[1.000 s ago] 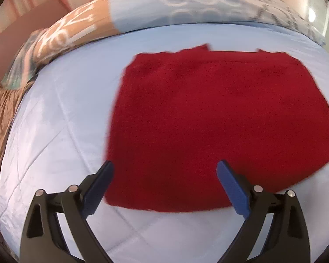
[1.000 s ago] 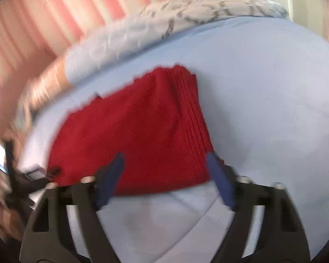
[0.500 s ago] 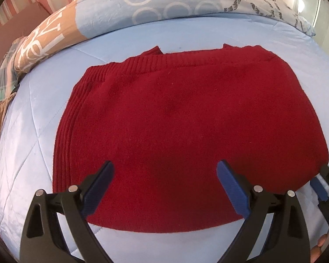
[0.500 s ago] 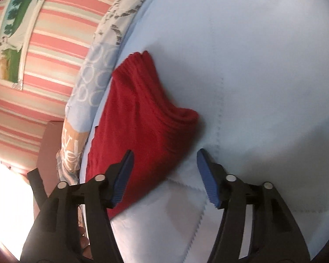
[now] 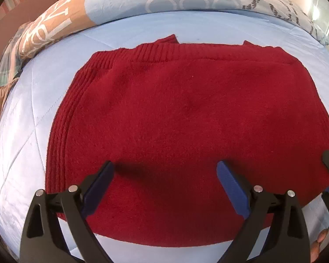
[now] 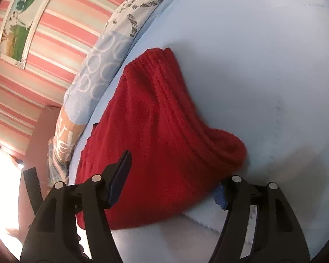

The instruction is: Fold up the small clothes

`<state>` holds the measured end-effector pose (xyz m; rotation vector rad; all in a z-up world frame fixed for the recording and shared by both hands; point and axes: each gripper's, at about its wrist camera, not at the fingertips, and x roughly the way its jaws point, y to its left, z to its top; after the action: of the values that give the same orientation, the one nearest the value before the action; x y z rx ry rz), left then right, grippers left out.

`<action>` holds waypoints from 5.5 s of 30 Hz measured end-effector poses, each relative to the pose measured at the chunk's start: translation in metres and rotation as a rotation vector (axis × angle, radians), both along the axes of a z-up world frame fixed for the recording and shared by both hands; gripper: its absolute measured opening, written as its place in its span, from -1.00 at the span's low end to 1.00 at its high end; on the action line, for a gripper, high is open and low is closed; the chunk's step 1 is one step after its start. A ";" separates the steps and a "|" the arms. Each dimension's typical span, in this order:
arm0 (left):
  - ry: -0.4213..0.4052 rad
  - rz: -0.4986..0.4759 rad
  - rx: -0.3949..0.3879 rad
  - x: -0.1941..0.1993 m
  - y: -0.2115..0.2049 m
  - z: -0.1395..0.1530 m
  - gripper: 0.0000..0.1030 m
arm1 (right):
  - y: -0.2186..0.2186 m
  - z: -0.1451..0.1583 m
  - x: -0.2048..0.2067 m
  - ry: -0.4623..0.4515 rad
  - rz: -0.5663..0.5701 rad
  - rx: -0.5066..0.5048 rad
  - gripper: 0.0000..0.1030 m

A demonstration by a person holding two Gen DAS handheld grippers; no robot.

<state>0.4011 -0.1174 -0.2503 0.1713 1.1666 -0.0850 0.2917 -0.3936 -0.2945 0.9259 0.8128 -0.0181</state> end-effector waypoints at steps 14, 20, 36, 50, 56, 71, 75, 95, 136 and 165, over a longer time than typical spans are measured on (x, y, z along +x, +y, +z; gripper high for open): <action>0.002 0.011 0.026 0.003 -0.006 -0.002 0.85 | -0.010 -0.008 0.016 0.023 -0.060 0.002 -0.44; 0.003 0.018 0.031 0.003 -0.009 -0.006 0.86 | 0.000 0.007 0.016 -0.015 -0.012 -0.102 -0.68; 0.012 0.018 -0.063 0.001 0.009 0.005 0.89 | 0.090 0.079 0.040 -0.144 0.272 -0.575 -0.74; -0.056 0.286 -0.073 0.004 0.214 0.032 0.88 | 0.298 0.104 0.039 -0.322 0.679 -0.960 -0.74; -0.016 0.372 -0.097 -0.002 0.265 0.015 0.88 | 0.355 0.030 0.034 -0.199 0.877 -0.988 -0.75; -0.055 0.356 -0.021 -0.018 0.293 0.017 0.88 | 0.382 0.050 0.046 -0.182 0.850 -0.969 -0.75; -0.064 0.381 -0.012 -0.019 0.311 0.021 0.88 | 0.388 0.022 0.041 -0.150 0.887 -1.020 -0.67; -0.147 0.048 -0.076 -0.021 0.176 0.080 0.88 | 0.226 0.095 0.022 -0.092 0.609 -0.777 0.57; 0.029 -0.242 -0.250 0.137 0.146 0.024 0.97 | 0.299 0.042 0.038 -0.014 0.611 -0.516 0.52; 0.148 0.067 -0.788 0.050 0.226 -0.009 0.95 | 0.201 0.064 0.046 -0.038 0.522 -0.350 0.57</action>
<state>0.4508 0.1090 -0.2592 -0.5779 1.2056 -0.4939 0.3372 -0.1931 -0.2309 0.3672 0.9592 0.3019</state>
